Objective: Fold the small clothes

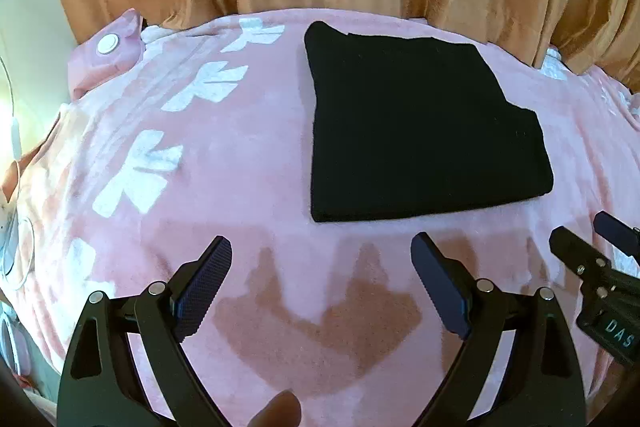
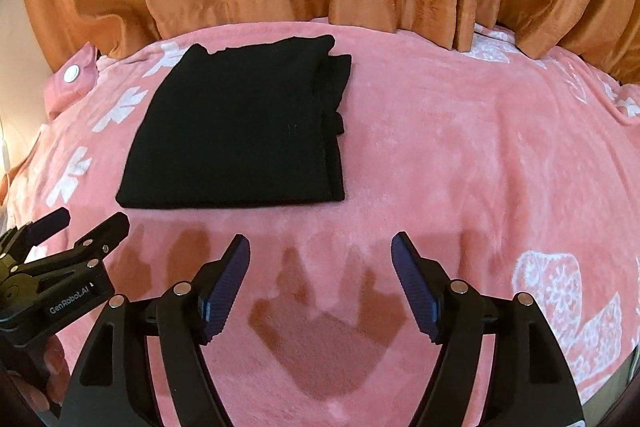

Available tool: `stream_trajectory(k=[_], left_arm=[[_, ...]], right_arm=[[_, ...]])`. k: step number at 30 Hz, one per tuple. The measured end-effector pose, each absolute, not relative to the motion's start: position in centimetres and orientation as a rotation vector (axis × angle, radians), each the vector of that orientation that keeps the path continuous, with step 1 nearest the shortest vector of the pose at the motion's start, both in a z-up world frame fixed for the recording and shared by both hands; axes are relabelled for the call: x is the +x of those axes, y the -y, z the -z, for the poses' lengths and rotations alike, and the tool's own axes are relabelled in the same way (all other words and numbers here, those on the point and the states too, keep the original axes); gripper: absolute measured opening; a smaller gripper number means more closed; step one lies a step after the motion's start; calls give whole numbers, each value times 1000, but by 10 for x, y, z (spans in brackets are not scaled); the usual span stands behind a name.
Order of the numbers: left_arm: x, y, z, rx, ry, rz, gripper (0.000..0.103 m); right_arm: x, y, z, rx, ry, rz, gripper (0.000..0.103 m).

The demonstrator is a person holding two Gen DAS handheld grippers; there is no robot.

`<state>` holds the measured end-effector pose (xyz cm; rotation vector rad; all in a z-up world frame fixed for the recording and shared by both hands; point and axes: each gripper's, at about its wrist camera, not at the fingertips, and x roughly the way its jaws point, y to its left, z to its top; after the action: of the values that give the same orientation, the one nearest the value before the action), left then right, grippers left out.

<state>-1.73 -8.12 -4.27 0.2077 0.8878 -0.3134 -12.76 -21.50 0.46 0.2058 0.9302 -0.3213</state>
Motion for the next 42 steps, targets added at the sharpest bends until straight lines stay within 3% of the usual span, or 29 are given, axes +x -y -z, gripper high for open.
stream_trajectory(k=[42], left_arm=[[-17,94,66,245,-943,309,89]], right_arm=[[-125,193,10,154,-962,339,73]])
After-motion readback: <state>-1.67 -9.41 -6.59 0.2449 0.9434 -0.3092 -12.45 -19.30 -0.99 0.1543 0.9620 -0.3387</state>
